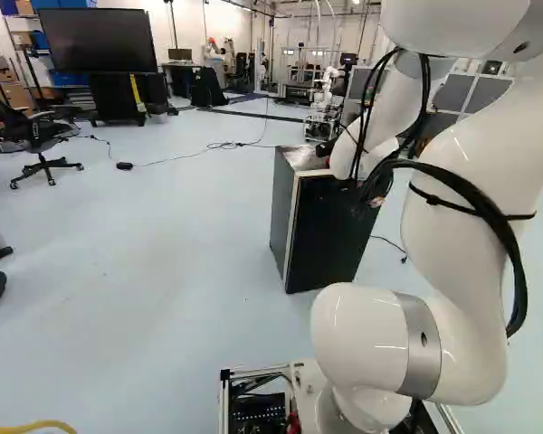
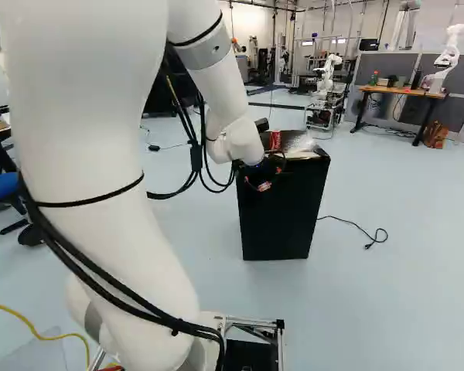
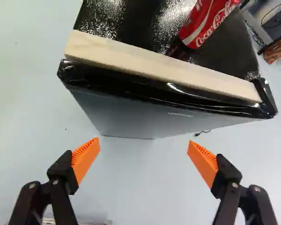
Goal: Grab a drink from the fridge
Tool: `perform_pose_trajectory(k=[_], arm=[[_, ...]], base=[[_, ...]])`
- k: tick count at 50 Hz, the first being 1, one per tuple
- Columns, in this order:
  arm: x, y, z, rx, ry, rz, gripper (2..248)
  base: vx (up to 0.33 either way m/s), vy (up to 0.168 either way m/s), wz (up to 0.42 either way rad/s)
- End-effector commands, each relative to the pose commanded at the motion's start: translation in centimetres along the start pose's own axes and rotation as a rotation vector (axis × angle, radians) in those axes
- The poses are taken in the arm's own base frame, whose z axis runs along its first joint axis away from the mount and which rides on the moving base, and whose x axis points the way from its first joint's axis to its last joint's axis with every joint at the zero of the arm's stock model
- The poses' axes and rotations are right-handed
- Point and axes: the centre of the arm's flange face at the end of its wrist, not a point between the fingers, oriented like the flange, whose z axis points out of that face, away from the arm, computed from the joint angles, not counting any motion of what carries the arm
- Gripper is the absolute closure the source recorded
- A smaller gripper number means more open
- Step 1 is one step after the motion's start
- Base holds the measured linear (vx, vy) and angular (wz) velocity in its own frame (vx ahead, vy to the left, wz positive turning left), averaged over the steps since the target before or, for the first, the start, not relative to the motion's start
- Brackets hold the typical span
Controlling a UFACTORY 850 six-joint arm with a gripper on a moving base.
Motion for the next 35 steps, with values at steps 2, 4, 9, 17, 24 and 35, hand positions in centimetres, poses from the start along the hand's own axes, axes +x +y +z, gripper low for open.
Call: perform_pose_trajectory(k=[2, 4, 9, 17, 24, 35], arm=[[-0.1, 0.1, -0.2, -0.003, 0.017, 0.005, 3], [-0.3, 0.2, -0.5, -0.007, 0.034, 0.011, 3], [-0.5, 0.5, -1.0, -0.018, 0.079, 0.028, 3], [-0.9, 1.3, -1.7, -0.04, 0.153, 0.058, 3], [-1.0, 2.2, -2.2, -0.063, 0.219, 0.083, 3], [-0.5, 4.0, -2.2, -0.1, 0.326, 0.115, 3]], base=[[0.0, 0.0, 0.0], [0.0, 0.0, 0.0], [0.0, 0.0, 0.0], [0.0, 0.0, 0.0], [0.0, 0.0, 0.0], [0.0, 0.0, 0.0]])
